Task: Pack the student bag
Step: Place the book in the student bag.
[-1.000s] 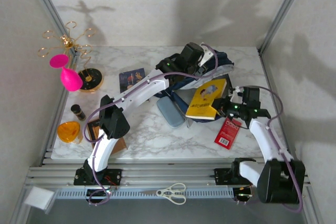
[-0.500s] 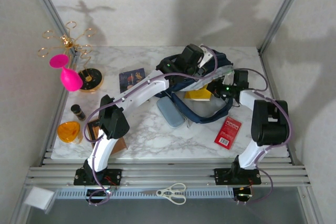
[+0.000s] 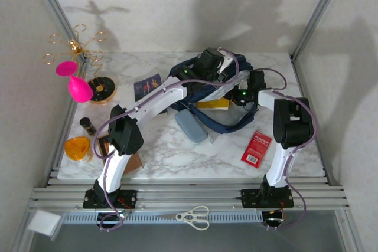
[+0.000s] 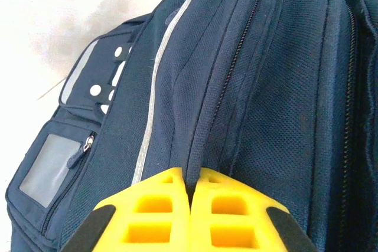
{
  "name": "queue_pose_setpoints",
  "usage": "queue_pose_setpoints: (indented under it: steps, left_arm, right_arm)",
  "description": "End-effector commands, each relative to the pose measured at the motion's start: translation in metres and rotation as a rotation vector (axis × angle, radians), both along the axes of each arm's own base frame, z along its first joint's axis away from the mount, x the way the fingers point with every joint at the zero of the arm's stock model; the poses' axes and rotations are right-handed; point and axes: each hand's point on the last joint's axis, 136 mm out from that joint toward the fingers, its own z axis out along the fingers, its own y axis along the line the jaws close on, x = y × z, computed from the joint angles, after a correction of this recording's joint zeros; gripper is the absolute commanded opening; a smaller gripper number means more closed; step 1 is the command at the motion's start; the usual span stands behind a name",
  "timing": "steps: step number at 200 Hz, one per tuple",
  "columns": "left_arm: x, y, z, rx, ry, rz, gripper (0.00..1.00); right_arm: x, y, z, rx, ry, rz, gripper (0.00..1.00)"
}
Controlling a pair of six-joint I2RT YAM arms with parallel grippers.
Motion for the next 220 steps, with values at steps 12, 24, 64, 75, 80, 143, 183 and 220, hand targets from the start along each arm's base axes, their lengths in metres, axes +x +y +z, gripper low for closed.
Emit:
queue_pose_setpoints:
  steps: [12, 24, 64, 75, 80, 143, 183, 220]
  left_arm:
    - [0.002, 0.010, 0.086, -0.204, -0.140, 0.032, 0.00]
    - [0.003, 0.010, 0.086, -0.211, -0.140, 0.034, 0.00]
    - [0.003, 0.005, 0.081, -0.224, -0.122, 0.016, 0.00]
    - [0.003, 0.004, 0.079, -0.226, -0.117, 0.011, 0.00]
    - [0.003, 0.003, 0.078, -0.228, -0.116, 0.010, 0.00]
    - [0.000, 0.002, 0.072, -0.207, -0.096, -0.011, 0.00]
    - [-0.004, 0.001, 0.068, -0.190, -0.083, -0.036, 0.00]
    - [-0.001, -0.001, 0.065, -0.187, -0.087, -0.033, 0.00]
  right_arm:
    - [-0.011, -0.031, 0.023, -0.142, -0.018, -0.145, 0.62]
    - [-0.027, -0.042, 0.019, -0.177, 0.011, -0.196, 0.62]
    - [-0.074, -0.007, 0.012, -0.095, 0.063, -0.148, 0.56]
    - [-0.078, 0.002, 0.006, -0.065, 0.083, -0.141, 0.52]
    - [-0.079, 0.004, 0.002, -0.069, 0.100, -0.147, 0.48]
    - [-0.055, 0.024, -0.026, -0.124, 0.095, -0.173, 0.26]
    - [0.001, -0.001, 0.002, -0.108, -0.084, -0.296, 0.18]
    - [0.031, -0.005, 0.004, -0.105, -0.166, -0.323, 0.16]
